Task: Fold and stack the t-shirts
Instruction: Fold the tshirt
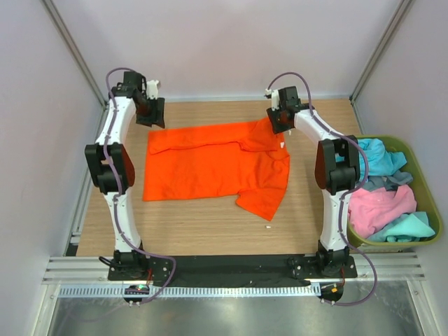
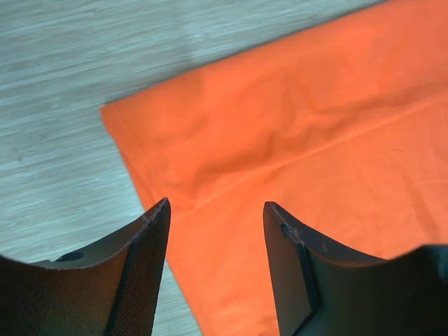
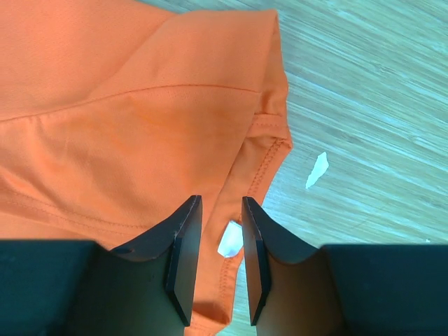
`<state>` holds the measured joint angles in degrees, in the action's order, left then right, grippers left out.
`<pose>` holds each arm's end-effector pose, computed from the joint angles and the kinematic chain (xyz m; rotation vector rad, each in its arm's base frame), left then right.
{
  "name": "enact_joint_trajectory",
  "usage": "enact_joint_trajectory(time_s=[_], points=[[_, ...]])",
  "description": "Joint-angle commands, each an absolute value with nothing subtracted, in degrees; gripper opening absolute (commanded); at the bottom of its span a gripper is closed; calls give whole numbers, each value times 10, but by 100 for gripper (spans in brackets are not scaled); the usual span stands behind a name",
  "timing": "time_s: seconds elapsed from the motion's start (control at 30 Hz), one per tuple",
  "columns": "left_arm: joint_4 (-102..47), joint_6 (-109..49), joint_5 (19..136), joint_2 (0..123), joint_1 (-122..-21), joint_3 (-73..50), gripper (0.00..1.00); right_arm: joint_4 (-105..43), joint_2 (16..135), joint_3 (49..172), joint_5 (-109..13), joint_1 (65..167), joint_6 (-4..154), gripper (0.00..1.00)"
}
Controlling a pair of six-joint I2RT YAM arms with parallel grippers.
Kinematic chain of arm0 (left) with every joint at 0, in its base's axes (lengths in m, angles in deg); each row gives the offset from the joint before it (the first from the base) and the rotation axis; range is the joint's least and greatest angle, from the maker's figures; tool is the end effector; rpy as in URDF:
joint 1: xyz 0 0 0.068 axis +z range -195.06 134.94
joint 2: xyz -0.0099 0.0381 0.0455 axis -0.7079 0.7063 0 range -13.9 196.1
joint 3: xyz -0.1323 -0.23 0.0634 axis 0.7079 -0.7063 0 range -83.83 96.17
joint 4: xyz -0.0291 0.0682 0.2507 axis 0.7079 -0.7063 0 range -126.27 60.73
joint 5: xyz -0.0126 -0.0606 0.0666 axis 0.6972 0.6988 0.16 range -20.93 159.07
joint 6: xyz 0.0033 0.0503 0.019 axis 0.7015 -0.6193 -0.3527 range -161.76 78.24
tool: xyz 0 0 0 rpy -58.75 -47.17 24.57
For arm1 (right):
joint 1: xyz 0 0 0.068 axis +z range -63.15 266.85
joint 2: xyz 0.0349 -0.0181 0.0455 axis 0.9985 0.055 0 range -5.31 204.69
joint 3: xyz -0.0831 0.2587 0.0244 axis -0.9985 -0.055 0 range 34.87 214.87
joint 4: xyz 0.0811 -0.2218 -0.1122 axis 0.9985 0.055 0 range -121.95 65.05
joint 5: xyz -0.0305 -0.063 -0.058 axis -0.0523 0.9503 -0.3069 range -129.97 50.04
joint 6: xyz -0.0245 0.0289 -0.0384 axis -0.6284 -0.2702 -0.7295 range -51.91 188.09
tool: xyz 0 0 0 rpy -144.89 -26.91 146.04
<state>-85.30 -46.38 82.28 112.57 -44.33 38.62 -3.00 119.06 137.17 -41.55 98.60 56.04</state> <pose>0.4798 -0.0019 0.2744 0.1685 2.5930 -0.2680 0.4771 0.1002 0.2098 -0.5193 2.4056 0.0318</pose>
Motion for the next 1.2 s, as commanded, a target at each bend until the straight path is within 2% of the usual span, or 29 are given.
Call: enact_joint_trajectory(time_s=[0.0,0.27,1.1,1.13,1.17], points=[[-878,-456,863,1134,-445,362,56,-13,1135,1359,-429,984,568,36],[-865,-461,859,1149,-444,318,54,-7,1110,1295,-432,983,560,36],[-880,-449,840,1204,-445,355,53,-2,1190,1312,-443,983,545,34],[-882,-448,840,1205,-445,355,53,-3,1192,1312,-444,983,544,34],[-882,-448,840,1205,-445,356,53,-3,1193,1312,-446,983,543,26]])
